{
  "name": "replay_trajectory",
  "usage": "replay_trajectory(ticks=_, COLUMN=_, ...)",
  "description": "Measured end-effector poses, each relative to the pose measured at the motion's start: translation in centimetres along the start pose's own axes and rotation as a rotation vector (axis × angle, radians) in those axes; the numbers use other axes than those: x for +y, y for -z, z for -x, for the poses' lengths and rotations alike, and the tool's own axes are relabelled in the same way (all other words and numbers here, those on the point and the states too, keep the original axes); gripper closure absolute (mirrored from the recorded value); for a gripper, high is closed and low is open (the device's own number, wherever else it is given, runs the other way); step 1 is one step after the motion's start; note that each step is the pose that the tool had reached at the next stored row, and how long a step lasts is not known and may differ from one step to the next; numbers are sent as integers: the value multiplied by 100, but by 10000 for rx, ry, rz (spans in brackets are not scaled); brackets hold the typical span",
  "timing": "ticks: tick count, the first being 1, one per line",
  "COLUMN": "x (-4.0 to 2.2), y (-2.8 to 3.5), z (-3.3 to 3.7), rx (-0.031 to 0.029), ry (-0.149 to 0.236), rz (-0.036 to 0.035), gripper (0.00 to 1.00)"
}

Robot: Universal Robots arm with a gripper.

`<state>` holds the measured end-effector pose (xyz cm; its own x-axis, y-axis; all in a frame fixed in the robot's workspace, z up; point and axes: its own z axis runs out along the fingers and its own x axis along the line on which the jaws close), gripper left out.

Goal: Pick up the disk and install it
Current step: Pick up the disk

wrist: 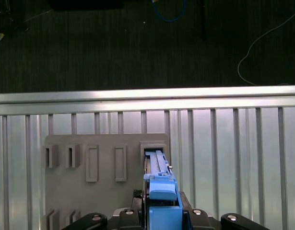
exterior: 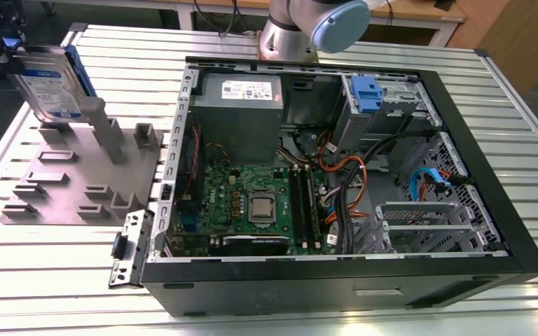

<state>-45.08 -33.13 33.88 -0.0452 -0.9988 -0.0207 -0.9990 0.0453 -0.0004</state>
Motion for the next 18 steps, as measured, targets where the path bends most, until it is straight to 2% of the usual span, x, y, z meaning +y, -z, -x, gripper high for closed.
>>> replay_trajectory(ticks=18, x=0, y=48, z=1, rx=1, ry=0, rz=2, gripper=63)
